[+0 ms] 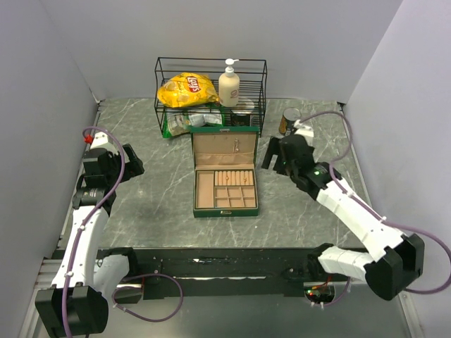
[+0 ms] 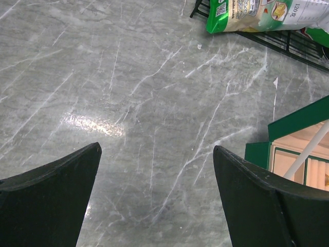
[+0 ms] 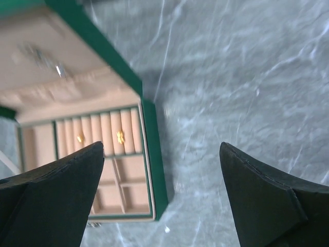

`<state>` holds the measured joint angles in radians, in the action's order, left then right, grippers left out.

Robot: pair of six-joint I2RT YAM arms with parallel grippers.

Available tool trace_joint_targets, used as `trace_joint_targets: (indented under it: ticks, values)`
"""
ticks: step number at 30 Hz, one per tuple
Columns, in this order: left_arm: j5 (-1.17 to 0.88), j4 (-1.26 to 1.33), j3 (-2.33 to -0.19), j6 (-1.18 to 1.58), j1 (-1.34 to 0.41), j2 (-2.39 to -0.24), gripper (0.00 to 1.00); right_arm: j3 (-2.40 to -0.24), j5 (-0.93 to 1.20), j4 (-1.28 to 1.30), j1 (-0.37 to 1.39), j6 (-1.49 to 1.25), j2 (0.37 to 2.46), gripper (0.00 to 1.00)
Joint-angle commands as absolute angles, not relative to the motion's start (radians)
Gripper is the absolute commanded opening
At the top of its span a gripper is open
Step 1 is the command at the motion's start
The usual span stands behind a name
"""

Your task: Organize the mixed jewelry

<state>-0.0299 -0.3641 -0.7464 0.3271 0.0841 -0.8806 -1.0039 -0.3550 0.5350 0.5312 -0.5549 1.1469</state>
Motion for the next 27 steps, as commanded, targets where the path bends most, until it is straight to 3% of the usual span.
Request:
trace_joint_targets:
  ticks: [1,18,27]
  values:
    - [-0.044,-0.336,-0.765,0.322,0.087,-0.877,0.96,-1.081,-0.347,0.466,0.456,-0.574,1.108,1.0]
    - [-0.051,-0.337,-0.765,0.322,0.087,-0.873,0.96,-1.664,-0.117,0.583,0.353,-0.448,1.568,1.0]
    - [-0.055,-0.336,-0.769,0.319,0.087,-0.888,0.96,-1.66,0.032,0.569,0.35,-0.472,1.663,1.0]
